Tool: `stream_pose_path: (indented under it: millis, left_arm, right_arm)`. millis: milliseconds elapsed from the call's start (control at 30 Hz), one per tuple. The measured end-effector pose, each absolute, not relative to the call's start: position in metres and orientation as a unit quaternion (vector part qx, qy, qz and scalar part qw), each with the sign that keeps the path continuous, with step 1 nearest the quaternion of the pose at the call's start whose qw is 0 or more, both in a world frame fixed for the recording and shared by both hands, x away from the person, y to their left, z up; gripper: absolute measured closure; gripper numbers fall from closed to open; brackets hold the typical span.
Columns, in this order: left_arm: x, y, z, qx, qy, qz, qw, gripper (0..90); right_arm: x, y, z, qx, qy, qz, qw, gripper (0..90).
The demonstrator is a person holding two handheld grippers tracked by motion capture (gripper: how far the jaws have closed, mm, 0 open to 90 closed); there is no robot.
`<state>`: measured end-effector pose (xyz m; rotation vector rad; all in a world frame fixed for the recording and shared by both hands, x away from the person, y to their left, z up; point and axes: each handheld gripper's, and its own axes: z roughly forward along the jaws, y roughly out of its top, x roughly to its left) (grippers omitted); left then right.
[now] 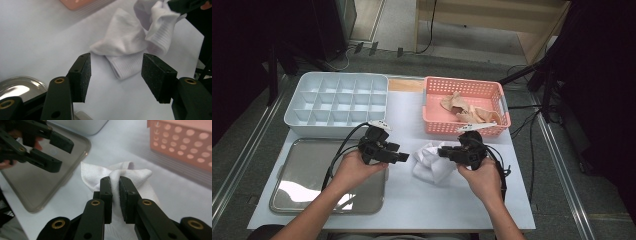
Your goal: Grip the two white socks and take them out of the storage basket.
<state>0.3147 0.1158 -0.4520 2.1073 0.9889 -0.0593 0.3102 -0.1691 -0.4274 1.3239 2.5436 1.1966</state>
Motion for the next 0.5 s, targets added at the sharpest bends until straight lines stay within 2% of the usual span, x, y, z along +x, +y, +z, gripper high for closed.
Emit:
stream_pose_path:
  millis: [167, 500]
  left_arm:
    - [0.314, 0.113, -0.455, 0.838, 0.384, -0.018, 0.387, 42.1]
    - [0.313, 0.11, -0.46, 0.841, 0.381, -0.015, 0.384, 42.1]
  right_arm:
    - [0.312, -0.157, -0.45, 0.421, 0.825, 0.376, -0.004, 82.3]
    - [0.315, -0.151, -0.477, 0.42, 0.833, 0.36, -0.005, 81.4]
